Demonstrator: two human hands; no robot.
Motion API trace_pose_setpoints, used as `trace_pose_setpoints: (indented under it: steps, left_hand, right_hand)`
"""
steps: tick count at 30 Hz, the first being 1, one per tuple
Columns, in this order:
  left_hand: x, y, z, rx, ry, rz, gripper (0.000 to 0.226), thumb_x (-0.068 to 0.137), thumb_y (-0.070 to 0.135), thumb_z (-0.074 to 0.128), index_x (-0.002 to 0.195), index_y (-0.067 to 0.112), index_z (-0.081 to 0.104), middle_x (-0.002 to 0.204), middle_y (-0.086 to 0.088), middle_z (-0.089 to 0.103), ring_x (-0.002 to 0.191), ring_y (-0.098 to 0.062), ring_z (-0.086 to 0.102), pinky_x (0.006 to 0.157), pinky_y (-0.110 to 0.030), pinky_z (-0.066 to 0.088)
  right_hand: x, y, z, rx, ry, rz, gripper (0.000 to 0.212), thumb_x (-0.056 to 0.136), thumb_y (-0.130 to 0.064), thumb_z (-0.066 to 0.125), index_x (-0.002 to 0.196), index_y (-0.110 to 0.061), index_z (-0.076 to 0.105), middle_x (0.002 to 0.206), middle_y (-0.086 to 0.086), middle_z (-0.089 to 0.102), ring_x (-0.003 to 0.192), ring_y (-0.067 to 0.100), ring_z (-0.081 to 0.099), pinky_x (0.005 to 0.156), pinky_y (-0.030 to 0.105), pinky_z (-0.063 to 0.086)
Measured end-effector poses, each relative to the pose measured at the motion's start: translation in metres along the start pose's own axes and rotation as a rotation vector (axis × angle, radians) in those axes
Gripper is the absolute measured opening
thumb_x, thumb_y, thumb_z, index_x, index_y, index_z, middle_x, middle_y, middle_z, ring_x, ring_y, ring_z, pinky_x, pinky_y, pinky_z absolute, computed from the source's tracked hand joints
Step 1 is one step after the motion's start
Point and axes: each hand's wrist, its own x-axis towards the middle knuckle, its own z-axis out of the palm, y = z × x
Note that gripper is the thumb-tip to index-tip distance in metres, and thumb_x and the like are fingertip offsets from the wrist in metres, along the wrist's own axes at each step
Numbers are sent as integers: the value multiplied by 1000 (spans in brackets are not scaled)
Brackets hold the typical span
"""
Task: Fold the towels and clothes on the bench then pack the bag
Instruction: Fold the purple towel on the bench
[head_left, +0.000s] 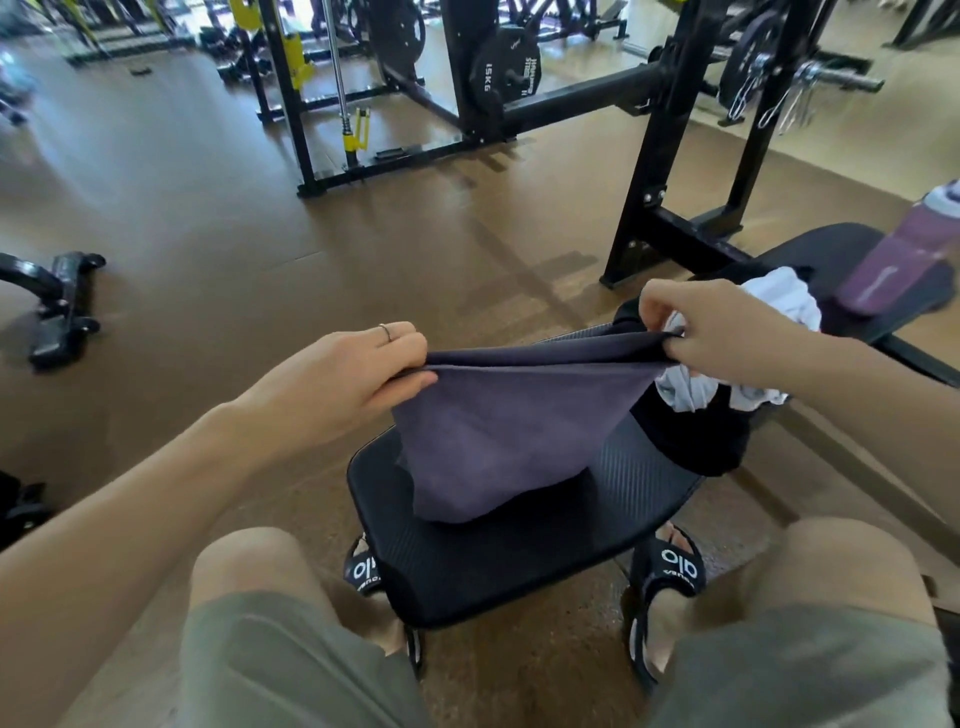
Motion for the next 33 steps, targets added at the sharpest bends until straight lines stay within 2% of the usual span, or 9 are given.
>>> trace_pose_setpoints:
  steps: [3,7,13,17,23,26,28,30,33]
  left_hand:
    - [-4,-4,-6,-133,28,-143,19,103,33,48,89,22,40,82,11,46,74,-10,46,65,-21,36]
    - [-6,-7,-12,-205,107,-165,14,99,18,61,91,16,49,83,8,52,79,-13,50,72,-24,40]
    - [-5,-4,-12,-247,160,-183,21,91,11,72,83,14,53,78,7,54,74,-14,49,68,-19,38]
    - [-4,0,-17,-270,160,-230,27,89,12,75,77,16,51,71,7,54,72,-13,49,64,-15,36]
    - [-3,11,-26,-476,129,-329,19,89,11,75,80,16,59,77,0,61,71,-11,56,66,-16,44]
    - [-2,16,-32,-643,111,-367,11,92,6,71,89,16,67,89,2,70,85,-10,69,76,-17,52]
    - [3,20,-35,-695,114,-359,12,91,5,71,90,16,67,92,2,71,89,-13,71,78,-20,53]
    - [10,27,-35,-719,131,-348,13,90,7,74,87,16,64,89,4,69,86,-13,70,77,-22,53]
    - [25,44,-33,-729,125,-317,15,88,9,76,83,12,63,82,3,67,80,-16,67,72,-28,55]
  right_hand:
    - [-3,-2,-7,699,-123,281,22,88,17,48,96,-4,52,91,15,65,53,21,65,52,29,58]
    - [-7,1,-13,1145,-235,385,21,96,13,47,98,-4,60,88,16,65,81,23,71,81,30,62]
    - [-15,-2,-6,699,-55,209,22,85,13,66,102,0,67,92,18,74,78,20,71,63,17,55]
    - [-12,5,-1,806,15,242,10,96,2,59,100,-1,67,85,26,72,74,28,74,75,32,63]
    - [-10,27,3,969,-128,348,16,100,-4,54,108,-3,68,85,23,70,71,22,74,68,25,62]
    - [-8,35,1,959,-151,386,21,102,-2,50,111,-6,69,93,28,70,74,22,75,70,26,63]
    - [-7,33,1,814,-140,415,27,103,2,45,121,-3,64,101,29,70,75,23,75,69,27,63]
    - [-6,17,3,431,-39,365,41,97,5,42,131,-10,58,112,20,68,80,25,75,73,31,63]
    - [-9,-41,6,260,83,24,62,85,7,53,138,-24,52,132,1,57,96,23,70,77,28,55]
